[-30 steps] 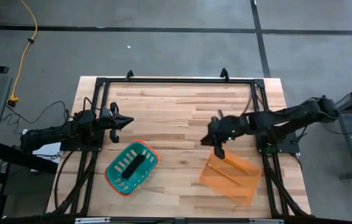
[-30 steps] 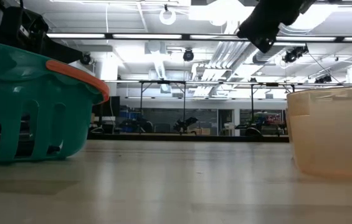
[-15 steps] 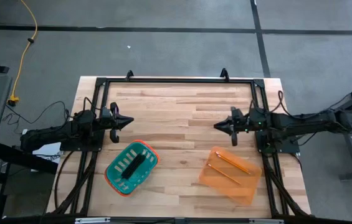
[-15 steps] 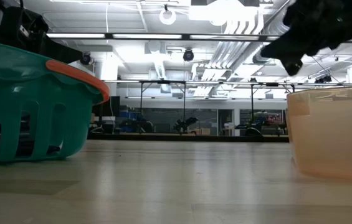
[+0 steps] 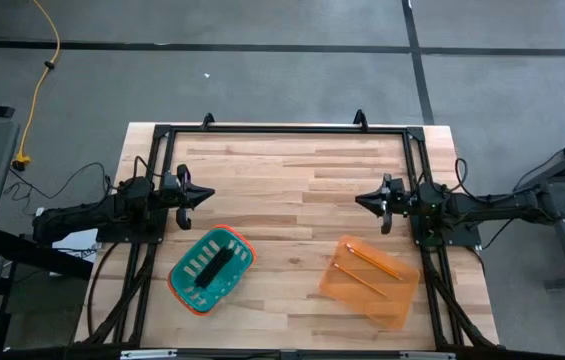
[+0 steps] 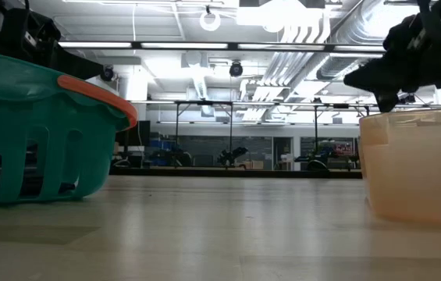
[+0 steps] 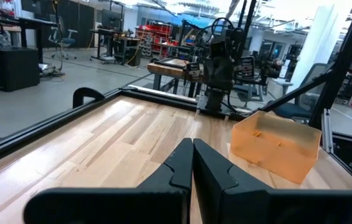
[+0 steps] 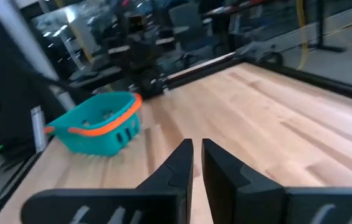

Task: Sort pens & pencils
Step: Return to Home Position

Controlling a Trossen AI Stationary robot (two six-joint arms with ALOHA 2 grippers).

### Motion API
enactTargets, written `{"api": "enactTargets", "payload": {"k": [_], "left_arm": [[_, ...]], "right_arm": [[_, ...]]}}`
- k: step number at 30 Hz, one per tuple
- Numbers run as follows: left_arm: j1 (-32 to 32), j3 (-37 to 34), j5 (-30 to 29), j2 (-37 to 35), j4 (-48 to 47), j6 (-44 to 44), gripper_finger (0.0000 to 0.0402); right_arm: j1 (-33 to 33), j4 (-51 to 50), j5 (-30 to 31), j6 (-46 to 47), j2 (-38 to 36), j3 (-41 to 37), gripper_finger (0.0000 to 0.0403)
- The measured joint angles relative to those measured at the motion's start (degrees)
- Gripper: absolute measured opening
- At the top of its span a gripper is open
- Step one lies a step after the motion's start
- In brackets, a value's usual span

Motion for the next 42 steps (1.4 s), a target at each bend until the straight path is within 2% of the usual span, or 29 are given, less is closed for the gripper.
{"api": "enactTargets", "payload": {"k": [5,12,42], "left_arm": [[0.01,0.00,0.00,0.01,0.00,-0.02,0.0001],[0.01,0.00,0.00,0.00,0.00,0.00,0.0001],[0.00,0.00,-0.01,0.00,0.00,-0.02,0.0001]], "right_arm": [[-0.05,0.57,3.25,1.91,-5.05,-2.40,0.0025],[-0.05,-1.97,3.57,6.82,-9.27,-2.96,0.0025],[-0.05,-2.64,3.49,5.55,-9.27,-2.94,0.0025]]}}
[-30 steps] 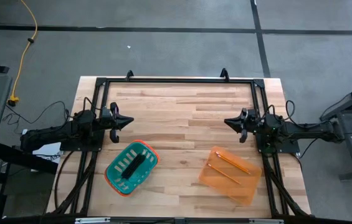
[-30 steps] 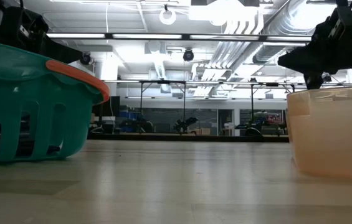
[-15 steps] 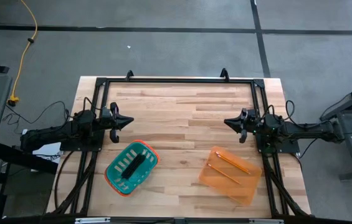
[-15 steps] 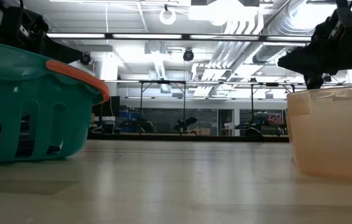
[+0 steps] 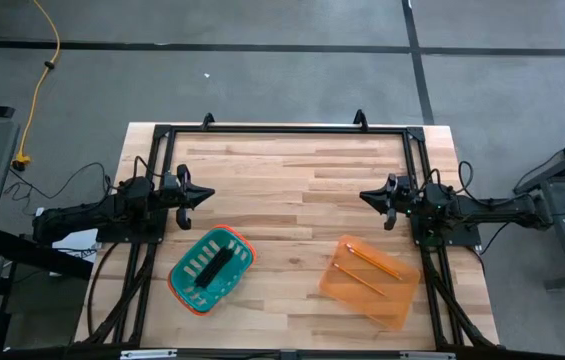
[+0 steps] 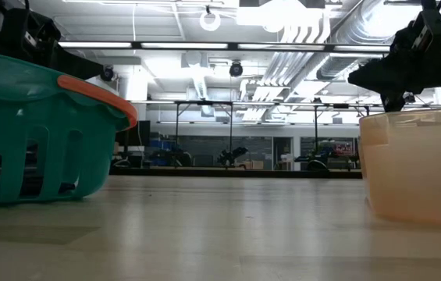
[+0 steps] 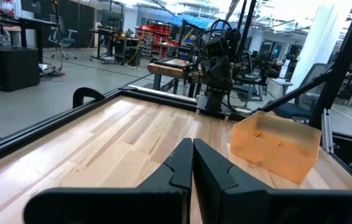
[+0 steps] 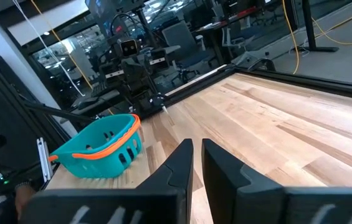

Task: Sort pens & pencils
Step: Return to Home Position

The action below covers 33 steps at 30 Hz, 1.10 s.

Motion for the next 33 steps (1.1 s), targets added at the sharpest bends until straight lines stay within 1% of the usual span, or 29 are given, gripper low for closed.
{"api": "enactTargets", "payload": {"k": [16,25,33], "left_arm": [[-0.14,0.00,0.00,0.01,0.00,0.01,0.0001],[-4.98,0.00,-0.33,0.00,0.00,0.01,0.0001],[-4.88,0.00,-0.38,0.00,0.00,0.01,0.0001]], "right_arm": [[0.00,0.00,-0.02,0.19,0.00,0.04,0.0025],[0.00,0.00,-0.02,0.19,0.00,0.04,0.0025],[0.01,0.00,-0.02,0.21,0.00,0.04,0.0025]]}}
